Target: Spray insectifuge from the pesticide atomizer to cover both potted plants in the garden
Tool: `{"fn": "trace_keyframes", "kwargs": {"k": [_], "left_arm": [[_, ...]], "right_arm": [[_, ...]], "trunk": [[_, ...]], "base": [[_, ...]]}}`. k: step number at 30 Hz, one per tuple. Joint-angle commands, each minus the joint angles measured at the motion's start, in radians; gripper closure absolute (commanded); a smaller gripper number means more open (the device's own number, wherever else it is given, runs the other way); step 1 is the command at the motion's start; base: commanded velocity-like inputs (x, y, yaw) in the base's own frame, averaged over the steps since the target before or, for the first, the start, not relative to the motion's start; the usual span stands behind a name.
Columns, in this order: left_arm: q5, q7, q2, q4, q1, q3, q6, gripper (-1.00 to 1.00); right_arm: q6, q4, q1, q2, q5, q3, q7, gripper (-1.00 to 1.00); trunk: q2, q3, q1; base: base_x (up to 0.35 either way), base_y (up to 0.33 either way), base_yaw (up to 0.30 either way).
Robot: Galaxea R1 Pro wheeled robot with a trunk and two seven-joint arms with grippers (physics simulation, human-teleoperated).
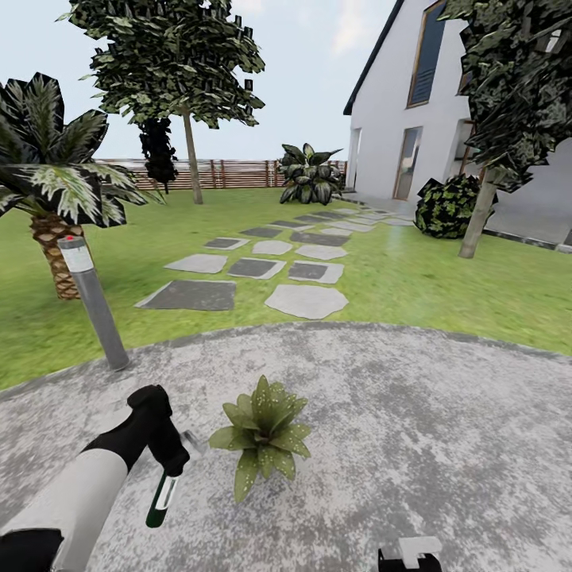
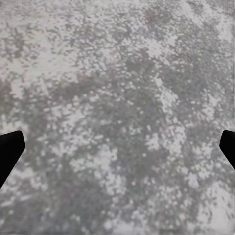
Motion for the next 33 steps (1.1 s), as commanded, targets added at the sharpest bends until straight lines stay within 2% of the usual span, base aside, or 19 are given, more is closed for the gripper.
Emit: {"fn": "trace_keyframes", "kwargs": {"k": [1, 11, 17, 20, 22, 26, 28, 29, 31, 33], "left_arm": [[-0.009, -0.014, 0.0, -0.002, -0.005, -0.003, 0.01, 1.0], [-0.016, -0.011, -0.004, -0.002, 0.006, -0.01, 0.011, 1.0], [-0.043, 0.006, 0.002, -0.002, 0.008, -0.006, 0.009, 1.0], [-0.047, 0.052, 0.017, 0.0, 0.014, -0.003, 0.008, 1.0], [-0.045, 0.092, 0.047, 0.001, 0.04, 0.003, 0.002, 1.0], [-0.036, 0.103, 0.084, 0.005, 0.064, 0.009, -0.002, 1.0], [-0.032, 0.106, 0.092, 0.008, 0.085, 0.011, -0.005, 1.0], [-0.009, 0.122, 0.083, 0.002, 0.112, 0.011, -0.008, 1.0], [0.045, 0.131, 0.069, -0.001, 0.115, 0.01, -0.008, 1.0], [0.06, 0.159, 0.066, -0.001, 0.115, 0.011, -0.009, 1.0]], "right_arm": [[-0.003, 0.0, 0.0, 0.0, -0.01, 0.009, -0.002, -1.0], [-0.003, -0.001, 0.0, 0.001, -0.011, 0.009, -0.004, -1.0], [-0.003, -0.001, 0.0, 0.001, -0.011, 0.009, -0.005, -1.0], [-0.003, -0.001, 0.0, 0.001, -0.011, 0.009, -0.005, -1.0], [-0.003, -0.001, 0.0, 0.001, -0.011, 0.009, -0.005, -1.0], [-0.003, -0.001, 0.0, 0.001, -0.011, 0.009, -0.005, -1.0], [-0.003, -0.001, 0.0, 0.001, -0.011, 0.009, -0.005, -1.0], [-0.003, -0.001, 0.0, 0.001, -0.011, 0.009, -0.005, -1.0], [-0.003, -0.001, 0.0, 0.001, -0.011, 0.01, -0.004, -1.0], [-0.003, -0.001, 0.0, 0.001, -0.011, 0.01, -0.003, -1.0]], "trunk": [[0.0, -0.001, 0.0], [0.0, 0.0, 0.0], [0.0, 0.004, 0.0], [0.0, 0.004, 0.0], [0.0, 0.004, 0.0], [0.0, 0.004, 0.0], [0.0, 0.004, 0.0], [0.0, 0.004, 0.0], [0.0, 0.004, 0.0], [0.0, 0.004, 0.0]], "base": [[0.0, 0.0, 0.0], [0.257, 0.056, -0.034], [0.213, 0.004, -0.171], [0.025, 0.0, -0.032], [0.004, 0.0, -0.005], [0.001, 0.0, -0.001], [0.0, 0.0, 0.0], [0.0, 0.0, 0.0], [0.0, 0.0, 0.0], [0.0, 0.0, 0.0]]}}
